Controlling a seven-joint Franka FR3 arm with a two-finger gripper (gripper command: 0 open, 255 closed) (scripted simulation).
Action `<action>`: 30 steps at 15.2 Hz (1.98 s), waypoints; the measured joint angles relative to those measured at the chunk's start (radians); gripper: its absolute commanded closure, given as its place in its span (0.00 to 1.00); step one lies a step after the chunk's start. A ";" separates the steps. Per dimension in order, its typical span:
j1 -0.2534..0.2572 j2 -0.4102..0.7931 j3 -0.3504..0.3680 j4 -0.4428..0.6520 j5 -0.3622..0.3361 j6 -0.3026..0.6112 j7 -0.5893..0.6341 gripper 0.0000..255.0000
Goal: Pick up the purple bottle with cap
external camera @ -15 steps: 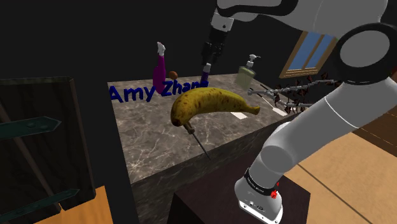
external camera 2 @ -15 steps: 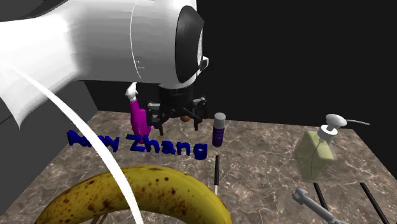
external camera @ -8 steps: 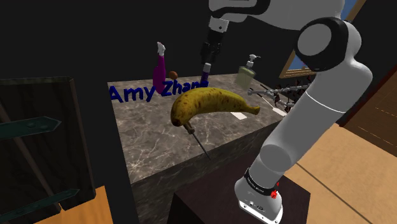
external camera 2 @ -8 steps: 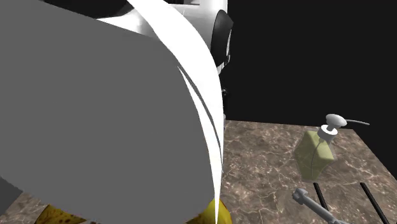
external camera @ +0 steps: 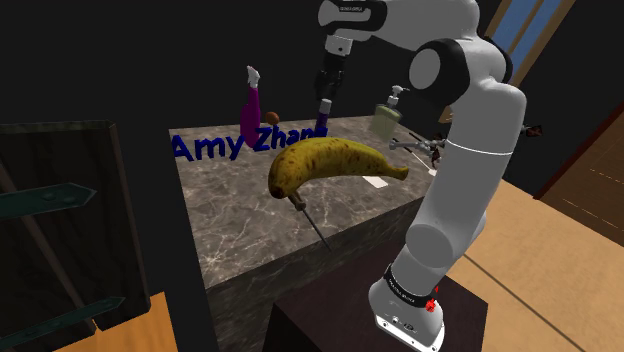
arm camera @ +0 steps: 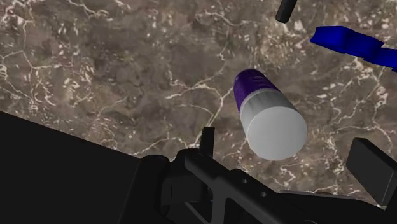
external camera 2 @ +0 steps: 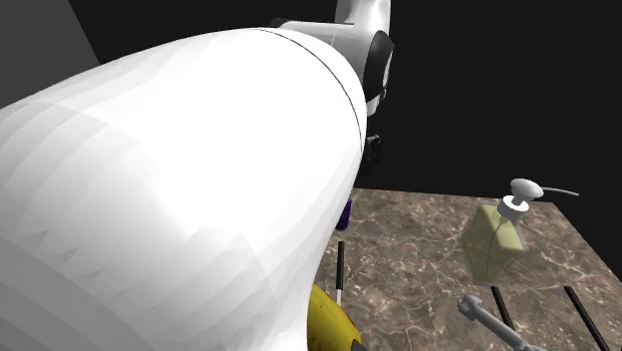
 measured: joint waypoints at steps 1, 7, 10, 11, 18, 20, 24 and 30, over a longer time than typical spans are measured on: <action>-0.001 0.005 0.000 -0.005 0.001 0.009 -0.002 0.00; 0.001 0.013 0.002 -0.072 0.004 0.082 -0.003 0.00; 0.001 0.011 0.001 -0.083 0.003 0.092 -0.004 1.00; 0.001 0.010 0.001 -0.084 0.003 0.093 -0.004 1.00; 0.001 0.010 0.001 -0.084 0.003 0.093 -0.004 1.00; 0.001 0.010 0.001 -0.069 0.003 0.077 -0.004 1.00; -0.001 0.013 0.001 -0.013 0.003 0.024 -0.002 1.00; -0.007 0.028 -0.001 0.088 0.007 -0.062 -0.003 1.00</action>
